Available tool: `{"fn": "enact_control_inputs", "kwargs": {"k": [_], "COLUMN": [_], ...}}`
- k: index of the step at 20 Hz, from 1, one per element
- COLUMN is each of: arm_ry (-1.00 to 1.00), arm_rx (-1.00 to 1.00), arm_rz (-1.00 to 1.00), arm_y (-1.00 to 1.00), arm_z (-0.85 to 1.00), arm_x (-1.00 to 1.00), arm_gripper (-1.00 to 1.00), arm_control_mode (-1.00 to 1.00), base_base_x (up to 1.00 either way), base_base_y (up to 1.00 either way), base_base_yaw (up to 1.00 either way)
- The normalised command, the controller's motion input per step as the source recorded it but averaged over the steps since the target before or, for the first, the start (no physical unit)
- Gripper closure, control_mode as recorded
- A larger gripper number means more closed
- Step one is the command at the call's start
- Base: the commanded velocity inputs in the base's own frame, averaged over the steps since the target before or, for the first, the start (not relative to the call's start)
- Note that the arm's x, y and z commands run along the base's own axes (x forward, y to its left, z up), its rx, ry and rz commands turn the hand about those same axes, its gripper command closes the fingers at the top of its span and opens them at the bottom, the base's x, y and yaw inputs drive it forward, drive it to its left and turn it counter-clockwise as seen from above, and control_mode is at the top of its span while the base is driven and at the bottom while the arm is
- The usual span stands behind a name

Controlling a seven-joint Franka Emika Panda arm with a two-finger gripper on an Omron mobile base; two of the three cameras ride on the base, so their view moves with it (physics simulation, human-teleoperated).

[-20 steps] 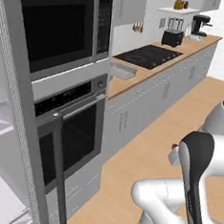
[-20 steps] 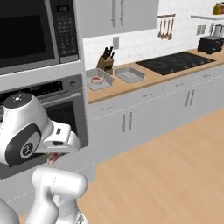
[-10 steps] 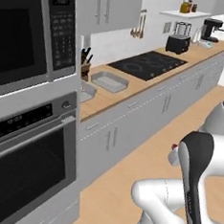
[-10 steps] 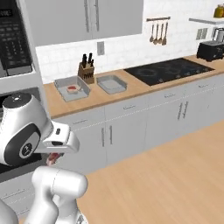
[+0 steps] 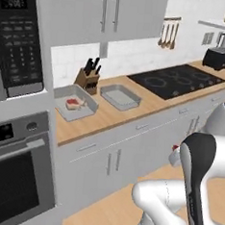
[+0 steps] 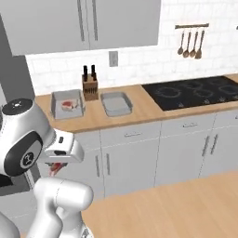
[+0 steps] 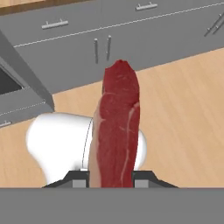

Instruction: Place one garlic and one steak in each tupperware on the nearby counter, to pack two identical lunches.

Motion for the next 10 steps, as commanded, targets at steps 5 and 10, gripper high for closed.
{"fn": "enact_control_inputs", "kwargs": {"k": [5, 10], "arm_ry": [0.0, 0.0], "arm_rx": [0.0, 0.0], "arm_rz": [0.0, 0.0], "arm_y": [0.0, 0.0], "arm_z": [0.0, 0.0], "arm_x": [0.0, 0.0], "arm_gripper": [1.0, 1.0], "arm_control_mode": [1.0, 1.0], "base_base_x": [1.0, 1.0], "base_base_y": [-0.61, -0.59], "base_base_yaw": [0.46, 0.48]}}
